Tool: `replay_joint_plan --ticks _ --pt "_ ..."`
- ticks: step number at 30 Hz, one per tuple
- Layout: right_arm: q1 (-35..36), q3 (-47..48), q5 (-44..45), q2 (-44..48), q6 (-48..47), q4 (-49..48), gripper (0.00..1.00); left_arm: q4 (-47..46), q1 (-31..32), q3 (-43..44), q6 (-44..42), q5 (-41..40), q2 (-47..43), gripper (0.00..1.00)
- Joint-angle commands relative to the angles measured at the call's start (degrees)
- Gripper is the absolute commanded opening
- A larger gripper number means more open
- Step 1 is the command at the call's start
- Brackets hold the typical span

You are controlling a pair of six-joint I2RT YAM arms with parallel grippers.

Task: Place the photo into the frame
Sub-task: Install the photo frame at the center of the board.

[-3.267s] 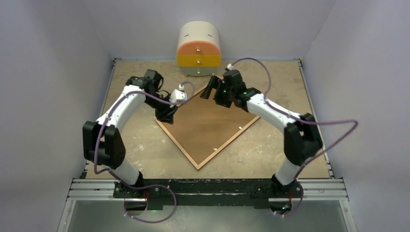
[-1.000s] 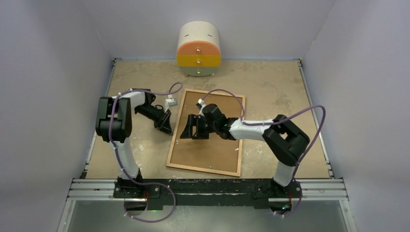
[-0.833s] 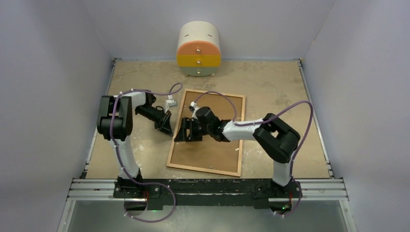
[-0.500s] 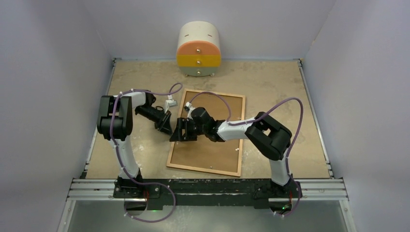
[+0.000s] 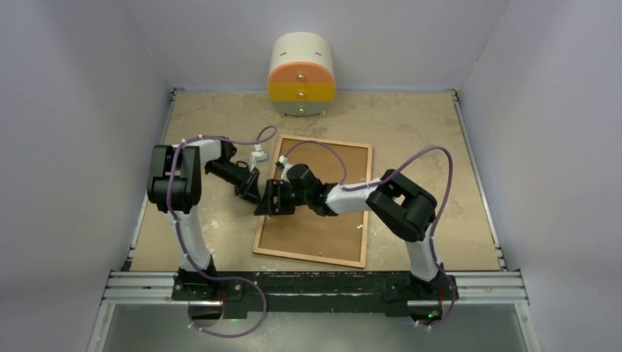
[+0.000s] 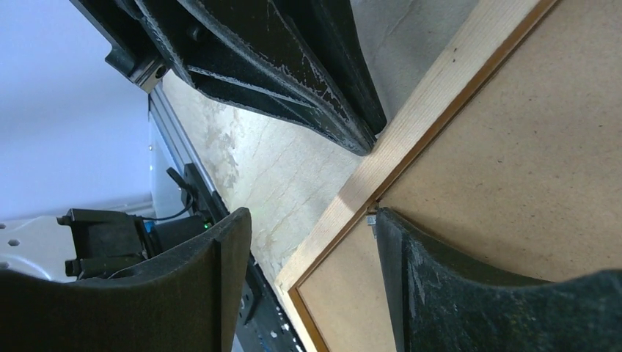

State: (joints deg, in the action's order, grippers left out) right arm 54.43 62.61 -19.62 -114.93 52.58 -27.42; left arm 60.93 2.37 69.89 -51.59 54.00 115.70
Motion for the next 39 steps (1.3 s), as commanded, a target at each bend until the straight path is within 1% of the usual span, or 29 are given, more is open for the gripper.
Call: replay_joint_plan --ticks 1,8,12,18,22,24,27,29,32,34,39 --pt "0.94 2.12 -2.04 -0.69 0.69 -0.87 0.65 -1.67 0.18 -0.36 -1.23 1.31 -0.63 0.1" --pt "0.86 1.91 -2.47 0.46 0.13 1.4 0.65 -1.78 0.2 -0.8 -1.5 0.44 -1.04 0.09" --pt "-0.05 2.71 -0.44 2.27 -1.8 3.85 0.67 -1.74 0.11 -0.6 -1.46 0.05 -1.82 0.09" --pt "-5.58 2.24 2.07 7.04 -3.41 5.33 0.72 -0.77 -1.02 3.52 -0.13 1.59 -2.42 0.1" --pt "-9.8 3.68 3.15 7.82 -4.61 5.85 0.73 -1.54 -2.13 8.02 3.72 4.77 -0.16 0.15" --pt "-11.51 5.77 2.91 6.74 -5.03 5.5 0.72 -1.92 -2.28 10.0 5.89 7.13 1.76 0.18" --pt "-13.07 9.59 3.54 3.91 -6.52 6.26 0.72 -2.0 -2.21 11.91 7.15 10.29 4.08 0.28" --pt "-13.86 11.96 3.55 1.54 -6.94 6.4 0.71 -3.24 -1.94 12.09 8.3 11.11 4.82 0.32" --pt "-15.02 15.71 3.2 -2.45 -6.96 6.74 0.71 -7.82 -1.42 10.92 12.06 10.31 5.02 0.32" --pt "-15.5 18.28 3.25 -4.97 -7.32 7.16 0.7 -9.26 -0.96 10.37 13.15 10.26 5.4 0.31" --pt "-16.37 23.34 3.44 -9.22 -8.21 9.31 0.69 -11.84 -0.44 9.05 14.97 8.94 6.02 0.23"
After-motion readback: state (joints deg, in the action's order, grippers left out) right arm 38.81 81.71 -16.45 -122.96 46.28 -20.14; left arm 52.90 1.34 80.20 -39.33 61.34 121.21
